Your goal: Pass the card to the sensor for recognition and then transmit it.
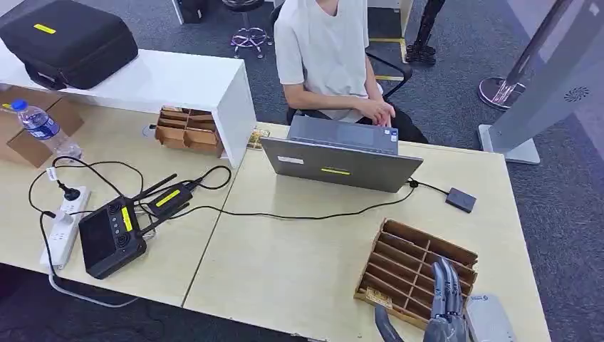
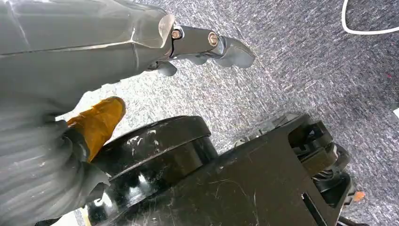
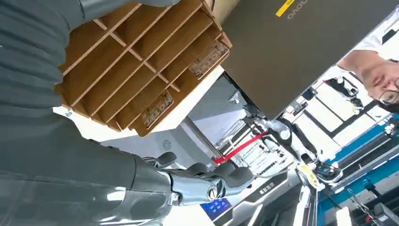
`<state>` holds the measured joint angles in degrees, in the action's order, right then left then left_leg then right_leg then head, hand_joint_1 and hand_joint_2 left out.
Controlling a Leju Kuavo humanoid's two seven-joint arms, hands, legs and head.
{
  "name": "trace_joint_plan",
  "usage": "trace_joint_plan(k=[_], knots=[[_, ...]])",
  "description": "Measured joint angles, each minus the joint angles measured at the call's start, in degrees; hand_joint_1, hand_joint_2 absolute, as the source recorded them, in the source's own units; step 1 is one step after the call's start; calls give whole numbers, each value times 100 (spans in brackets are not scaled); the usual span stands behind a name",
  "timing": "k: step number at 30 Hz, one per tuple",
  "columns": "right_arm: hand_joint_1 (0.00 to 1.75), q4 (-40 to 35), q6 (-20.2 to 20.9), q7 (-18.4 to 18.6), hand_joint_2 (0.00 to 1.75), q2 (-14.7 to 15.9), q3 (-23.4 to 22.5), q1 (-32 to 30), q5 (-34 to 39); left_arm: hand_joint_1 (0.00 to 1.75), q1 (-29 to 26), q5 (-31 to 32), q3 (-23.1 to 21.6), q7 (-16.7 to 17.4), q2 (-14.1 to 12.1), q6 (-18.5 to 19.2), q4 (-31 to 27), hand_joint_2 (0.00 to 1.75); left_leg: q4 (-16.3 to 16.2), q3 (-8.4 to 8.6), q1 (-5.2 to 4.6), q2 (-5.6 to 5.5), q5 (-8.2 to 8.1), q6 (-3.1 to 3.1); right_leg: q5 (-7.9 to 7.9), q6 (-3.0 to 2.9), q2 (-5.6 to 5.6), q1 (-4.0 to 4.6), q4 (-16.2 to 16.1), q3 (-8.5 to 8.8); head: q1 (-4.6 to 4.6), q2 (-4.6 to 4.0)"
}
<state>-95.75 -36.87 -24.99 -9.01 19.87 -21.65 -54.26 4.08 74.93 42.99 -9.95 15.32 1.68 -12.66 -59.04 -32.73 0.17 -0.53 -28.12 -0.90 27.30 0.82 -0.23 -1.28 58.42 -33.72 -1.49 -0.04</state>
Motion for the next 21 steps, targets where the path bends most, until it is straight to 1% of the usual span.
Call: trace_joint_plan(k=[5,9,10,12,13,17,21], knots=[[0,57,0,64,175,28,24,22,138,0,0,22,0,0,2,2,0,175,1,0,0,0,0,0,0,0,0,0,0,0,0,0],[0,272,0,61,175,53,57,108,243,0,0,48,0,2,2,7,0,175,3,-5,1,0,0,0,0,0,0,0,1,2,2,0],[0,396,2,172,175,53,88,249,237,0,5,61,0,22,2,11,0,175,4,-6,3,5,0,-1,-1,-2,5,2,1,0,2,0],[0,827,2,574,175,42,266,675,256,0,21,74,0,96,6,30,0,175,4,4,2,31,1,-2,-4,-4,29,1,2,-4,-2,0],[0,980,2,681,175,42,370,858,296,0,28,79,0,107,7,35,0,175,4,9,2,33,1,-3,-4,-4,31,1,1,-4,0,0],[0,1477,2,796,175,42,608,1277,288,0,32,94,-2,133,7,50,0,175,4,9,2,24,7,-8,-5,-6,19,2,3,-1,0,0],[0,1787,0,816,175,39,658,1420,95,0,33,103,-2,140,7,52,0,175,5,8,2,23,6,-9,-4,-5,19,2,5,-2,0,0]])
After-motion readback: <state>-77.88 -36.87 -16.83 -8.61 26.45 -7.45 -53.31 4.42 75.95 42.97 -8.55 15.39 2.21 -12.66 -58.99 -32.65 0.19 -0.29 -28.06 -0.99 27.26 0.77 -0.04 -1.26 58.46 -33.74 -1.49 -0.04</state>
